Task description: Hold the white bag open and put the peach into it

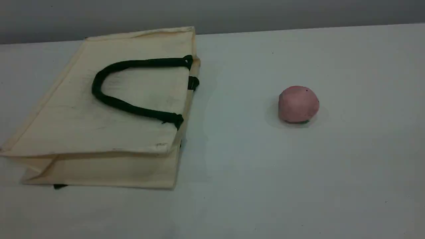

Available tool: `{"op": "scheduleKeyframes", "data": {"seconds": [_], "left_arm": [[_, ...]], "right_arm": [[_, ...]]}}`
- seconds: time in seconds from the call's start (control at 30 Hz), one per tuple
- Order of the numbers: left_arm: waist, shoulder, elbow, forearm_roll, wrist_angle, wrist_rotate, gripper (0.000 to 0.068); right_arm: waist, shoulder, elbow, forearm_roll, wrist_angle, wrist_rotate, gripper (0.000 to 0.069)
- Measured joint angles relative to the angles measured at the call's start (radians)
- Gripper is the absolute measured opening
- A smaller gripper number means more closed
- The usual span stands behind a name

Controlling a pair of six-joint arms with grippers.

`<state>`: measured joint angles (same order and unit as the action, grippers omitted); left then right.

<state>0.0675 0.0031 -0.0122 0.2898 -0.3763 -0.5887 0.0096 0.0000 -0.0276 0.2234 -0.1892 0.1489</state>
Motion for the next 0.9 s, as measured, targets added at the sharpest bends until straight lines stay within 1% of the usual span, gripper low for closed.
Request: {"op": "scheduleKeyframes", "data": {"seconds": [0.07, 0.13, 0.2, 0.27, 0.4, 0.5, 0.6, 0.77, 0.9], "left_arm": [[0.0, 0.019, -0.047, 0.0, 0.018, 0.0, 0.0519], [0.0, 0.052, -0.097, 0.002, 0.06, 0.0, 0.0519], [0.0, 0.104, -0.152, 0.002, 0.107, 0.0, 0.0519], [0.0, 0.165, -0.206, 0.003, 0.113, 0.0, 0.0519], [0.0, 0.32, -0.321, 0.062, 0.12, 0.0, 0.0519], [0.0, 0.452, -0.406, 0.101, 0.132, 0.0, 0.0519], [0.0, 0.588, -0.489, 0.109, 0.154, 0.0, 0.0519], [0.0, 0.799, -0.606, 0.11, 0.216, 0.0, 0.0519], [0.0, 0.937, -0.667, 0.164, 0.266, 0.001, 0.0519]], "right_arm": [[0.0, 0.0, -0.062, -0.004, 0.035, 0.001, 0.0334], [0.0, 0.017, -0.13, -0.031, 0.08, -0.002, 0.0334], [0.0, 0.065, -0.206, -0.052, 0.13, -0.003, 0.0334], [0.0, 0.116, -0.275, -0.054, 0.172, -0.005, 0.0334], [0.0, 0.246, -0.407, -0.063, 0.248, -0.022, 0.0334], [0.001, 0.357, -0.489, -0.063, 0.265, -0.023, 0.0334], [0.001, 0.474, -0.57, -0.063, 0.316, -0.037, 0.0334], [0.001, 0.675, -0.688, -0.063, 0.347, -0.087, 0.0334], [0.001, 0.821, -0.768, -0.071, 0.413, -0.143, 0.0334]]}}
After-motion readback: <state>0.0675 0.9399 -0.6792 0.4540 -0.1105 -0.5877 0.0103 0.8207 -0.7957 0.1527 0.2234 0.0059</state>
